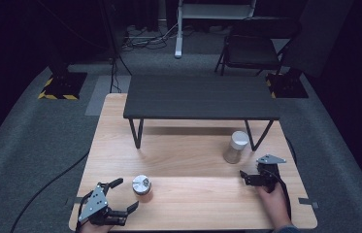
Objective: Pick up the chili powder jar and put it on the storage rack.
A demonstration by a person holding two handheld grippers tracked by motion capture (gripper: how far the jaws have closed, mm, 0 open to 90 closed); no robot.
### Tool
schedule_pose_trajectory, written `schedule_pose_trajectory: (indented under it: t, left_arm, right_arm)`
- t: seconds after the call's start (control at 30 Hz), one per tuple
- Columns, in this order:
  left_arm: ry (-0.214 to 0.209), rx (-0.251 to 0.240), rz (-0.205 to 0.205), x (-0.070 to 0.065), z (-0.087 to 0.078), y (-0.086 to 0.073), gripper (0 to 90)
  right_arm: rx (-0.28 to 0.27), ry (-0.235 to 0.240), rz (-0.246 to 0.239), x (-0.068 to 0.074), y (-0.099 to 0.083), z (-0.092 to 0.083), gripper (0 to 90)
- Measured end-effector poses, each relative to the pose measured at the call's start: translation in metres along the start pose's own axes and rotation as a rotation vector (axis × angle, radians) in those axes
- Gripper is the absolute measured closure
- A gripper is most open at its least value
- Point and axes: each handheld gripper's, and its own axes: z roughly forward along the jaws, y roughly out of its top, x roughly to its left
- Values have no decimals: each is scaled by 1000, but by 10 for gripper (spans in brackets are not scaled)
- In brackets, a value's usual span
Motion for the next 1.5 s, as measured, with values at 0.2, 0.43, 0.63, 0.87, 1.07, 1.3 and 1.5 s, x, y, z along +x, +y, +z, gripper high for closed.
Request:
schedule_pose_trajectory:
  t: [0.2,0.43,0.63,0.87,1.07,1.3,1.5]
  left_arm:
    - [-6,-12,-8,0,7,-1,98]
    - [-25,-11,2,3,18,1,104]
    - [-48,-19,-6,7,31,3,112]
    - [-44,-11,-7,8,46,6,148]
    - [-41,1,-24,9,51,6,163]
    - [-37,35,-41,7,55,5,193]
    - [-20,71,-63,5,56,7,204]
  right_arm:
    - [1,-4,3,1,1,0,55]
    - [0,-8,8,2,1,1,55]
    - [0,-16,15,4,1,1,55]
    - [0,-18,18,5,1,1,55]
    - [0,-20,20,5,1,1,55]
    - [-1,-21,21,5,1,1,55]
    - [-1,-21,20,5,1,1,55]
